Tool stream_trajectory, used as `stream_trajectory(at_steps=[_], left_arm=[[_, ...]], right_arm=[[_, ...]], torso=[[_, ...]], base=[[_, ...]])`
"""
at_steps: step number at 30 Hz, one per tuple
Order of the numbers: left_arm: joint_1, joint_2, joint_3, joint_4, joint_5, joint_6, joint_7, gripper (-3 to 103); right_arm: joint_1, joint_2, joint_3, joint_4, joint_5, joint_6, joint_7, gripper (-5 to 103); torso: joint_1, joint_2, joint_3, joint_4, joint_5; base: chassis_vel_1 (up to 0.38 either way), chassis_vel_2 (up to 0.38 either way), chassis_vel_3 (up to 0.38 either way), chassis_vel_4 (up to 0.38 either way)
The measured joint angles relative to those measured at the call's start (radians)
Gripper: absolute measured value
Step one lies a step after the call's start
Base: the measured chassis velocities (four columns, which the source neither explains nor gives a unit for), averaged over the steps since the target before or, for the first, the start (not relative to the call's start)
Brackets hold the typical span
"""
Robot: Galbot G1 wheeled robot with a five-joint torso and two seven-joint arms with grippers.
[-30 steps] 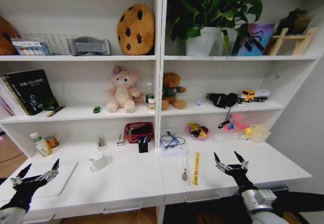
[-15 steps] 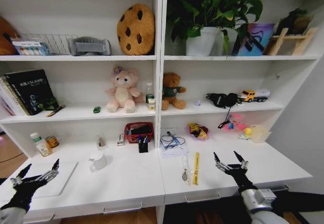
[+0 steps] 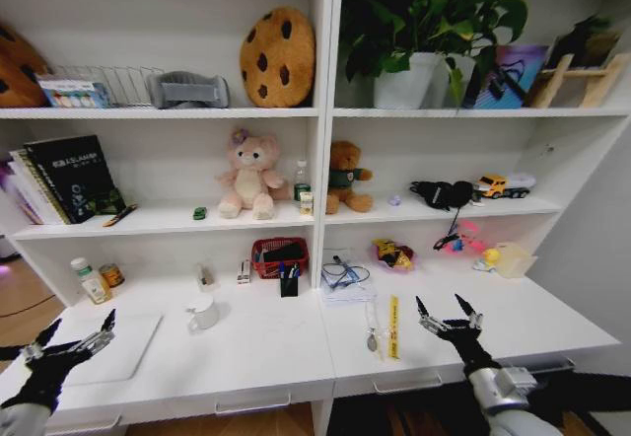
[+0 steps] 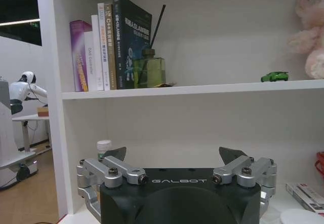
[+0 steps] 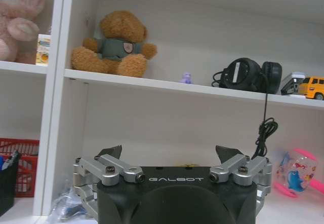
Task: Organize the objects on the table.
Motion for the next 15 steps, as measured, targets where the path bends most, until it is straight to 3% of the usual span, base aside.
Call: stream_trajectory(at_steps=[15], left_arm=[[0.0,0.0,0.0,0.0,0.0,0.0,0.0,100]], right_arm=[[0.001,0.0,0.0,-0.001,0.0,0.0,0.001,100]], torso=[[0.0,0.0,0.0,-0.0001,0.0]], base=[[0.188,0.193,-0.198,-0.192]])
